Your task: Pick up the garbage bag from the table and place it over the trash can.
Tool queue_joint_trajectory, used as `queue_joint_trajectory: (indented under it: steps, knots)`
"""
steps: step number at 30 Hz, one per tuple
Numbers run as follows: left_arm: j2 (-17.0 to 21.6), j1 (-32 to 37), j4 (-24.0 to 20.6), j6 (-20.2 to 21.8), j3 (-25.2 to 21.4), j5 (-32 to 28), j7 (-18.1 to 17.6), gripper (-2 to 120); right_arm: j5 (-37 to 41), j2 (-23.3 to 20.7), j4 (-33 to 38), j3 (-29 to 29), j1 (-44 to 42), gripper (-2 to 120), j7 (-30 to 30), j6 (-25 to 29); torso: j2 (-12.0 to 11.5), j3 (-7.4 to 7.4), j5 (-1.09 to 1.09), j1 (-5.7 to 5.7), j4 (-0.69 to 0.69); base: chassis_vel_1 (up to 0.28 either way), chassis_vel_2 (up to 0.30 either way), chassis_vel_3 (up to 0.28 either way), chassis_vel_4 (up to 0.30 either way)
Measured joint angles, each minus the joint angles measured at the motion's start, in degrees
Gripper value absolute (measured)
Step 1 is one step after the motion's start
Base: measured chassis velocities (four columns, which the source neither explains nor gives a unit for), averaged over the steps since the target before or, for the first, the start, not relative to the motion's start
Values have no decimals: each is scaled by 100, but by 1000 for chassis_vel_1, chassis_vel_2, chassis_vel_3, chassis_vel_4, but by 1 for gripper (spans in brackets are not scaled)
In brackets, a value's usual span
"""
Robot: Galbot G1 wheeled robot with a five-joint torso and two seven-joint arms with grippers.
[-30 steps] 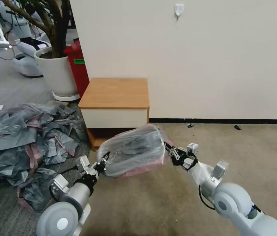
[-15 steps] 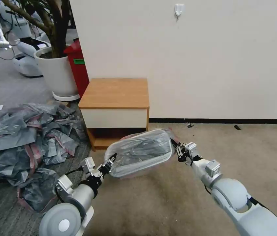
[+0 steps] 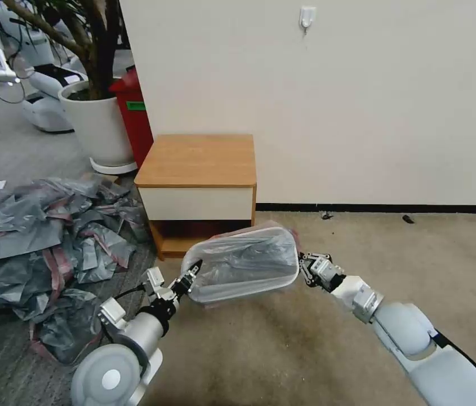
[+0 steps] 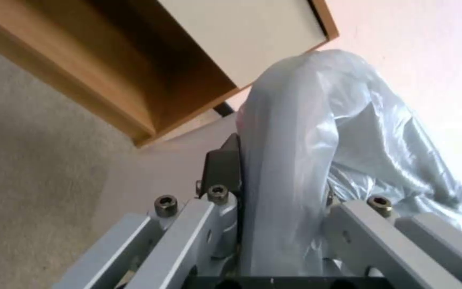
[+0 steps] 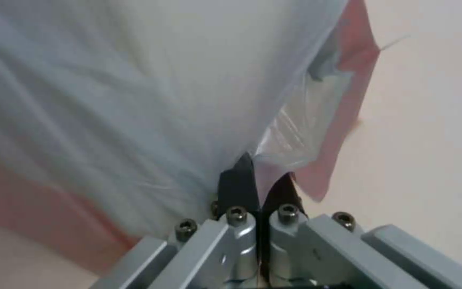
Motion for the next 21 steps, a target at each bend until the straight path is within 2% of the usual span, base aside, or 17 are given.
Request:
queue_joint_trajectory:
  steps: [3, 4, 8, 11, 13, 16, 21]
  knots:
    - [-18, 10, 33, 1, 59, 72, 20, 9, -387, 70, 33, -7, 119, 0, 511, 49, 0, 0, 0, 0, 0, 0, 0, 0, 0]
    - [-18, 10, 33, 1, 59, 72, 20, 9, -387, 70, 33, -7, 119, 0, 511, 49, 0, 0, 0, 0, 0, 0, 0, 0, 0]
    - [-36, 23, 24, 1, 77, 85, 23, 7, -1390, 115, -3, 20, 255, 0, 821, 356, 0, 0, -1, 0, 1, 0, 0, 0, 0]
    - [-46, 35, 6, 1, 84, 96, 23, 7, -1774, 151, -46, 21, 260, 0, 847, 367, 0, 0, 0, 0, 0, 0, 0, 0, 0]
    - [-56, 45, -2, 2, 88, 107, 23, 7, -2049, 176, -50, 45, 247, 0, 783, 367, 0, 0, 0, 0, 1, 0, 0, 0, 0]
    - [-72, 48, -36, 4, 93, 126, 23, 7, -2801, 215, 40, 204, 217, 0, 318, 366, 0, 0, -1, 0, 0, 0, 0, 0, 0]
    - [-80, 36, -60, 4, 90, 129, 23, 7, -3273, 231, 83, 309, 250, 0, 37, 485, 0, 0, -1, 0, 1, 0, 0, 0, 0]
